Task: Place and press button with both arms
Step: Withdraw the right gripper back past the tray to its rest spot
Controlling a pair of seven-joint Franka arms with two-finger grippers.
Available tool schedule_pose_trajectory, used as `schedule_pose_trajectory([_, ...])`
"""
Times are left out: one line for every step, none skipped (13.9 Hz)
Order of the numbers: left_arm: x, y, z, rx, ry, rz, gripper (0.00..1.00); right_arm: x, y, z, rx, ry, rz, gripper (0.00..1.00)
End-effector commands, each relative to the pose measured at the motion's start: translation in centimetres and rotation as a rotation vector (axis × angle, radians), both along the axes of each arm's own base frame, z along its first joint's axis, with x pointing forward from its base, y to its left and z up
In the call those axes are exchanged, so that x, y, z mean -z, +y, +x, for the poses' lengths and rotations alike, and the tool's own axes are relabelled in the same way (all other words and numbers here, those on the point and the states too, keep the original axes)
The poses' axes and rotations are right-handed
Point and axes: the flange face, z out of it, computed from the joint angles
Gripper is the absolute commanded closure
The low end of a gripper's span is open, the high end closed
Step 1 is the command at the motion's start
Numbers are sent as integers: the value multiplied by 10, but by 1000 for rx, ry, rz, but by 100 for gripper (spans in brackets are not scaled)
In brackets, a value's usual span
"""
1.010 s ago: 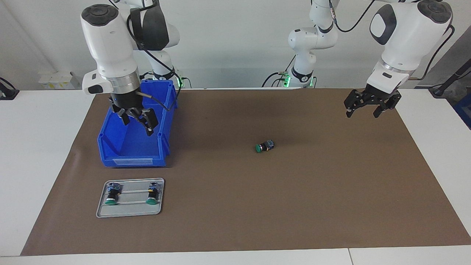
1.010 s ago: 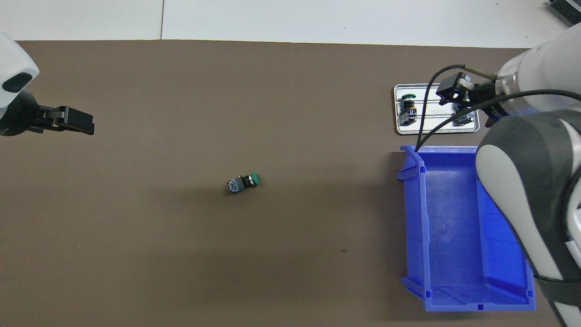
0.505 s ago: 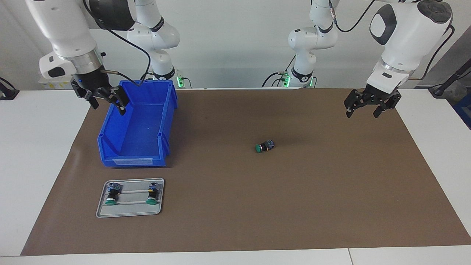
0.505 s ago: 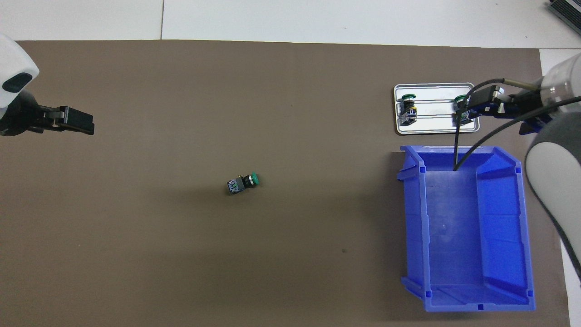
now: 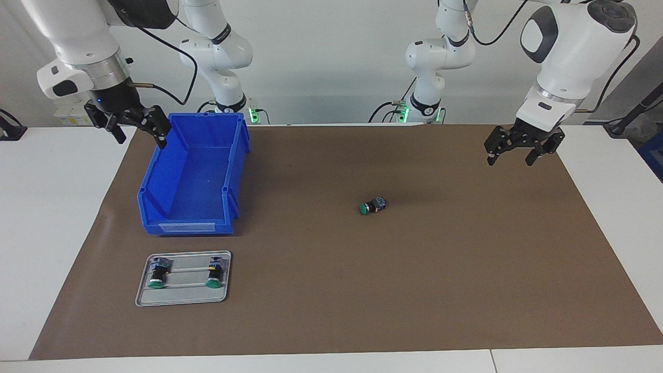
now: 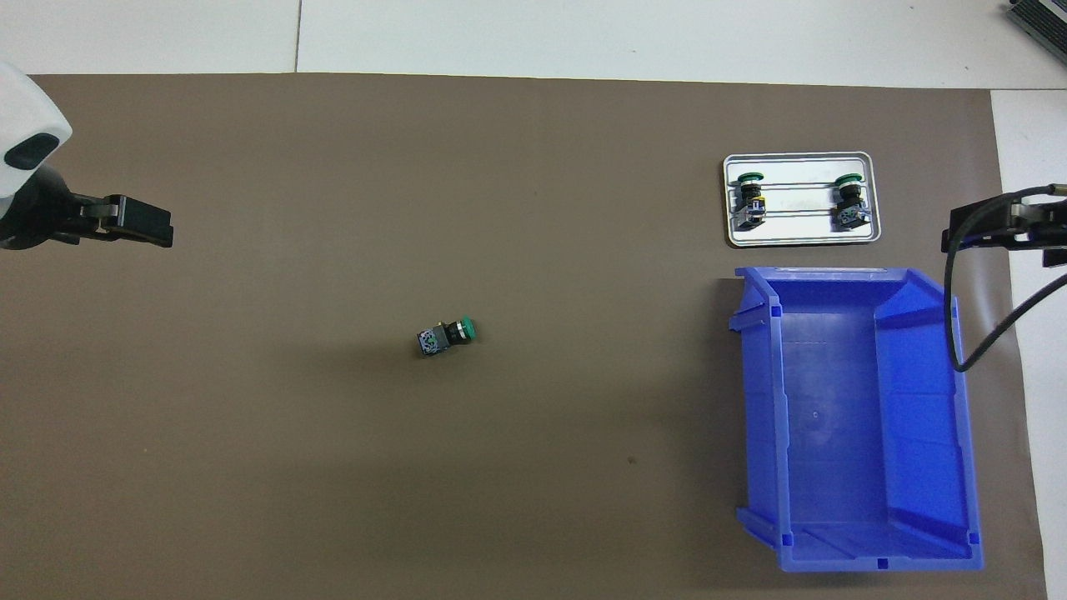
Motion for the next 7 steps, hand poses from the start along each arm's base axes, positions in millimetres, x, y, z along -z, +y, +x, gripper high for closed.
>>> schedule_pose_trajectory([-2,3,-9,-11,0,20,0,0,1,5,-53,14,0,0])
schedule_pose_trajectory([-2,3,-9,-15,0,20,0,-1,0,3,-80,23,-6,0])
schedule_pose_trajectory([-3,-4,-9,-5,-7,19,0,-3,0,-1,-112,40,-6,0])
schedule_pose_trajectory([-2,-9,-11,8,3,21,0,-2,-1,-3,-118,52,-6,0])
schedule_pose_trajectory([0,-11,-12,20,12,22,0,-2,-2,-4,-121,53,-3,0])
schedule_pose_trajectory([0,-14,-13,12,11,21,0,-1,-2,-5,-121,64,-2,0])
schedule_pose_trajectory([-1,-23,-12,31,0,20,0,1,0,-8,-117,74,1,0])
